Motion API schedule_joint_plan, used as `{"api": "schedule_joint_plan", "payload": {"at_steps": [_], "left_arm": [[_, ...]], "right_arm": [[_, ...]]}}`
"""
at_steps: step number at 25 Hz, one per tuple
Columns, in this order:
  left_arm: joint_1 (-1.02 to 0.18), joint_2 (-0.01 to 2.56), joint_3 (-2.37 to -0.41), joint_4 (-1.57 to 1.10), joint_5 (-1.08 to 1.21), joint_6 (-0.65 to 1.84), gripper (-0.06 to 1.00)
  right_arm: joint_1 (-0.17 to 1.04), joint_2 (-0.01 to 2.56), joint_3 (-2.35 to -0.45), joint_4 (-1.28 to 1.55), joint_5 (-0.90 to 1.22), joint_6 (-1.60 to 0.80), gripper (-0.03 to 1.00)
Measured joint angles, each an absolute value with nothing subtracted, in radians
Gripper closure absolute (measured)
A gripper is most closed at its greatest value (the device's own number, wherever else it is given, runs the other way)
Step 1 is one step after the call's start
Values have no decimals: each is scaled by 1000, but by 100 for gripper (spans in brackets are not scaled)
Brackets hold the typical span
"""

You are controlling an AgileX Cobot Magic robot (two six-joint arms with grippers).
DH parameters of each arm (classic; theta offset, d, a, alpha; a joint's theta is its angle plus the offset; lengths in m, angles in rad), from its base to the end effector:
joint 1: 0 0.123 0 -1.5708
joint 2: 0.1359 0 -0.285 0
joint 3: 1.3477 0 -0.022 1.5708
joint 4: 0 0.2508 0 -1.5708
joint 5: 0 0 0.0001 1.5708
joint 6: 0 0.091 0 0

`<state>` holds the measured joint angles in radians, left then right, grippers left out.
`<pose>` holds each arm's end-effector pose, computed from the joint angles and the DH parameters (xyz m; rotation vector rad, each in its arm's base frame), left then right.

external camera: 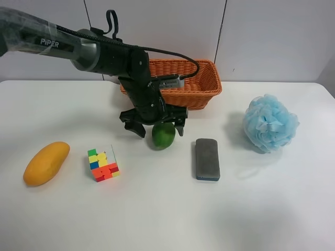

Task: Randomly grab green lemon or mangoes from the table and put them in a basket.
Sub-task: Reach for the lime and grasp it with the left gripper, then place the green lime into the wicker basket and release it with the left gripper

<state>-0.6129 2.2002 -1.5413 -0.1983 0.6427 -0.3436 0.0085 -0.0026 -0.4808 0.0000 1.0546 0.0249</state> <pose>0.3639 -0.2691 0.1269 0.1885 2.8570 -0.4243 -0.0028 0.0000 0.2724 0.0168 2.0548 0.0207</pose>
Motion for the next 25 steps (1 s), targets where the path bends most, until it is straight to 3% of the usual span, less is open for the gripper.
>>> {"api": "schedule_joint_plan", "payload": {"at_steps": [8, 10, 13, 14, 25], "left_arm": [[-613, 2221, -1541, -189, 624, -344, -3], [-613, 2221, -1541, -186, 624, -344, 7], [-613, 2221, -1541, -187, 620, -344, 31], [-613, 2221, -1541, -187, 620, -344, 32], [-613, 2216, -1541, -198, 630, -344, 32]], "right_arm": [[9, -3, -481, 0, 1055, 25, -2], [9, -3, -481, 0, 1055, 25, -2], [9, -3, -481, 0, 1055, 25, -2], [9, -3, -481, 0, 1055, 25, -2], [9, -3, -481, 0, 1055, 26, -2]]}}
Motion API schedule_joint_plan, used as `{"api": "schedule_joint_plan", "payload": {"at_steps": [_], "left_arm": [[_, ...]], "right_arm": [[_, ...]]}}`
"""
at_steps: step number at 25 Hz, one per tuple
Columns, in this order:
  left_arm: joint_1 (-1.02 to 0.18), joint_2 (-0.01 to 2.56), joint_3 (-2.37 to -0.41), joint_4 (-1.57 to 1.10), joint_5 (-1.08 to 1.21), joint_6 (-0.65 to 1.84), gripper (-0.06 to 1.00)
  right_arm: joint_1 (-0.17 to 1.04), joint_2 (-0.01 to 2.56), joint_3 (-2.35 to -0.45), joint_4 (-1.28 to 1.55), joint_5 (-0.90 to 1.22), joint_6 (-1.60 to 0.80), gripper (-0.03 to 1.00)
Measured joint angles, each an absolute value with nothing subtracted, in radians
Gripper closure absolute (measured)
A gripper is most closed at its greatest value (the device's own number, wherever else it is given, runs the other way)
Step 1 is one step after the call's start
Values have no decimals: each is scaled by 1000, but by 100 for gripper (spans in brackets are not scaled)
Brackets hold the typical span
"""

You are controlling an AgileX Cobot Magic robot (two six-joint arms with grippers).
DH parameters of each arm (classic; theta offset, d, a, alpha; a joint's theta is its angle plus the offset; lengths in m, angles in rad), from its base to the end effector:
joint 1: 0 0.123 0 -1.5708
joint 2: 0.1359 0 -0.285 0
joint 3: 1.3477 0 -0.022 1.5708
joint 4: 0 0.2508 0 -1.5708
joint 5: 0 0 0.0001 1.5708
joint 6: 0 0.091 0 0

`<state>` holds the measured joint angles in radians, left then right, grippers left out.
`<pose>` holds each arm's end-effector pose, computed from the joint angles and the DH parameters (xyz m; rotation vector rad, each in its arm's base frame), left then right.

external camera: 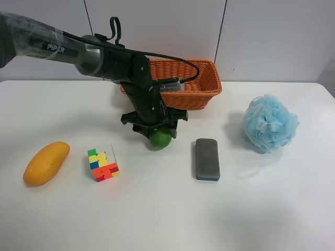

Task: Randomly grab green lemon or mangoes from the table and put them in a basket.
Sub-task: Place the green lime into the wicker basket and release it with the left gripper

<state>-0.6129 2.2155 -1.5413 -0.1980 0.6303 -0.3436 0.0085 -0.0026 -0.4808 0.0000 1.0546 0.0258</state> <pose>0.3649 -0.2695 0.1204 0.1861 2.8594 -0.4199 -0.0028 0.0000 0.2724 0.0178 2.0548 0.0213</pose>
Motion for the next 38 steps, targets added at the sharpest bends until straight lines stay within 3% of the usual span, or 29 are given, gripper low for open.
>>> {"api": "schedule_joint_plan", "payload": {"at_steps": [14, 22, 31, 38], "left_arm": [[-613, 2035, -1562, -199, 763, -344, 32], [-608, 2012, -1821, -133, 869, -344, 32], [-549, 2135, -2080, -57, 828, -289, 32], [-517, 2262, -2104, -53, 659, -251, 32]], "right_arm": [[9, -3, -481, 0, 1055, 26, -2], [9, -3, -481, 0, 1055, 27, -2], [9, -3, -481, 0, 1055, 27, -2], [9, -3, -481, 0, 1055, 28, -2]]}}
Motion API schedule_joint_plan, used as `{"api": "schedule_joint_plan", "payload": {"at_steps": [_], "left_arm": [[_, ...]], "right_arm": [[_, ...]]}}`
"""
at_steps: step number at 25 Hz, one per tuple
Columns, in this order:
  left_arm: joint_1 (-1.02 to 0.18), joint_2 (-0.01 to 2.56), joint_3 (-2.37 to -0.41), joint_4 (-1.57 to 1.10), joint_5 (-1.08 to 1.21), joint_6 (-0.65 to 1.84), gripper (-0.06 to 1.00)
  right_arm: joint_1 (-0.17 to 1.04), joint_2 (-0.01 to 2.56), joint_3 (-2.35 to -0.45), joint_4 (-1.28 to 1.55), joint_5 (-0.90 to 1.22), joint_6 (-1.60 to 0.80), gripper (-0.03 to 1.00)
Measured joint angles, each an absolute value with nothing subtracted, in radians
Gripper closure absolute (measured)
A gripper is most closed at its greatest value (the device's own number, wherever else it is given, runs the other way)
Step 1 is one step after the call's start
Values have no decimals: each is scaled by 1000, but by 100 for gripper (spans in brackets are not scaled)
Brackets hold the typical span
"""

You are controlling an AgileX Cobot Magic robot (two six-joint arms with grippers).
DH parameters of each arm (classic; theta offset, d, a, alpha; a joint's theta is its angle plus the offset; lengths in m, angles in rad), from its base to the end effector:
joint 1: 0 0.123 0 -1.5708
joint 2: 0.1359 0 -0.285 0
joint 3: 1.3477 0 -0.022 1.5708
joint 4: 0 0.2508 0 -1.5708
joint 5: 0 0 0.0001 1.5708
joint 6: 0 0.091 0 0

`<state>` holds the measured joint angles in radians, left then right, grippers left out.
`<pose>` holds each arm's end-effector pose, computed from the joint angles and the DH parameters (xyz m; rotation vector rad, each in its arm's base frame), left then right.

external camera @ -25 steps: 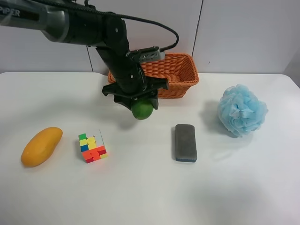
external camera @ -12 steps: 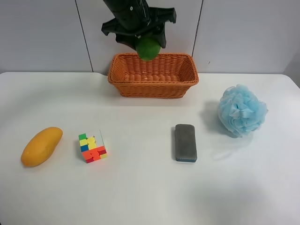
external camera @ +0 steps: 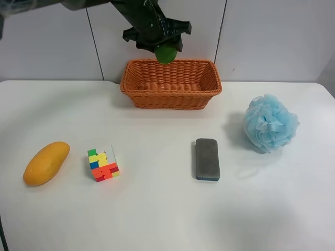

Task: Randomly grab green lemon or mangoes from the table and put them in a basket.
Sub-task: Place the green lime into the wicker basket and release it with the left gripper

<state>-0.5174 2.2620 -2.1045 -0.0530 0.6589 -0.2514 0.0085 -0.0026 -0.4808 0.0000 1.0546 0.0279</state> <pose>0.4585 -0.2644 0.2596 0.2787 2.3248 -0.4485 -0.0028 0.0000 0.2724 0.0199 2.0548 0.0226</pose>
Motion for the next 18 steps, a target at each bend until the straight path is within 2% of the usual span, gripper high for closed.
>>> {"api": "schedule_joint_plan", "payload": {"at_steps": [18], "left_arm": [[-504, 2466, -2104, 11, 493, -237, 32]], "right_arm": [[9, -3, -481, 0, 1055, 28, -2]]}}
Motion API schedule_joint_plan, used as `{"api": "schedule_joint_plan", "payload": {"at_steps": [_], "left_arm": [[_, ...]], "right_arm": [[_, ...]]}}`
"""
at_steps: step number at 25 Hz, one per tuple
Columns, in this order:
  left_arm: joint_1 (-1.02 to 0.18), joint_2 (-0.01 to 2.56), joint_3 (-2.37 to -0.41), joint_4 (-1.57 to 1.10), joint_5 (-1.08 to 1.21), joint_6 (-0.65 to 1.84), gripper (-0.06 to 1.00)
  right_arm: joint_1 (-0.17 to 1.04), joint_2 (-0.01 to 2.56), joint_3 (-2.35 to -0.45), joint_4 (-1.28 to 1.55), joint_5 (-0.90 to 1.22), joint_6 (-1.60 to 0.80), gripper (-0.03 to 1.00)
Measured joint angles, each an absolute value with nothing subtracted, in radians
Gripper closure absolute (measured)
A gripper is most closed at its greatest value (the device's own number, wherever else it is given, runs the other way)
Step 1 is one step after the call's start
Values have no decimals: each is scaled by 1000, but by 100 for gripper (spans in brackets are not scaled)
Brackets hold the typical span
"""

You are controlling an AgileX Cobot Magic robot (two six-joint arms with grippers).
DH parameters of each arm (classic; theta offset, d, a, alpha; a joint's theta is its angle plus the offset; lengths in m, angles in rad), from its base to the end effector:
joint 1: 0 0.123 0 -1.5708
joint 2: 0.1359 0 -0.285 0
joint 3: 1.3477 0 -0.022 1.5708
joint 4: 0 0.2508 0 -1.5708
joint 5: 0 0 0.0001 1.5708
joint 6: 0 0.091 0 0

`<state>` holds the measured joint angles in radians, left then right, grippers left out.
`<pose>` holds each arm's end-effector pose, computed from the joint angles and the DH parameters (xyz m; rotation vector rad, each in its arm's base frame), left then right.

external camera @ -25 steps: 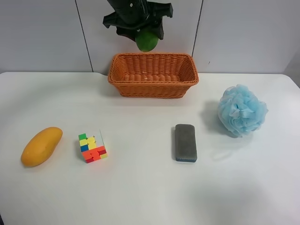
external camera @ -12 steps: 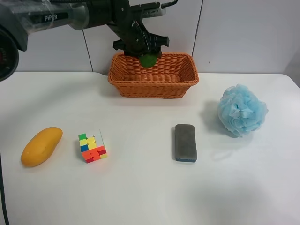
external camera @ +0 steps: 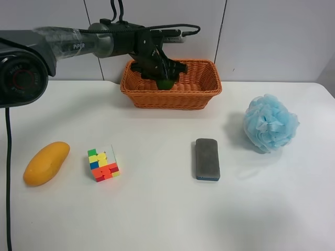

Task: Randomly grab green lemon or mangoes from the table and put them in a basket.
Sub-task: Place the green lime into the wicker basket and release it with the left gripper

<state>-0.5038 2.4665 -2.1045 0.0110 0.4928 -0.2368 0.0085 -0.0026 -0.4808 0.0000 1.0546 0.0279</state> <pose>0.4883 -0.2686 0.1592 0.3237 2.3438 -0.3534 -0.0028 0.0000 0.2724 0.0199 2.0548 0.0226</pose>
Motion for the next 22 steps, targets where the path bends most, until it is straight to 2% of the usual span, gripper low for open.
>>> {"api": "schedule_joint_plan", "payload": {"at_steps": [7, 8, 11, 13, 18, 22], "left_arm": [[-504, 2484, -2104, 10, 482, -238, 31], [-504, 2484, -2104, 10, 481, -238, 29], [-504, 2484, -2104, 10, 474, -238, 3], [-504, 2484, -2104, 10, 475, -238, -2], [-504, 2454, -2105, 9, 523, -239, -5], [-504, 2375, -2105, 9, 657, -241, -5]], "right_arm": [[9, -3, -481, 0, 1055, 28, -2], [9, -3, -481, 0, 1055, 28, -2], [9, -3, -481, 0, 1055, 28, -2], [9, -3, -481, 0, 1055, 28, -2], [9, -3, -481, 0, 1055, 28, -2], [9, -3, -481, 0, 1055, 28, -2]]}}
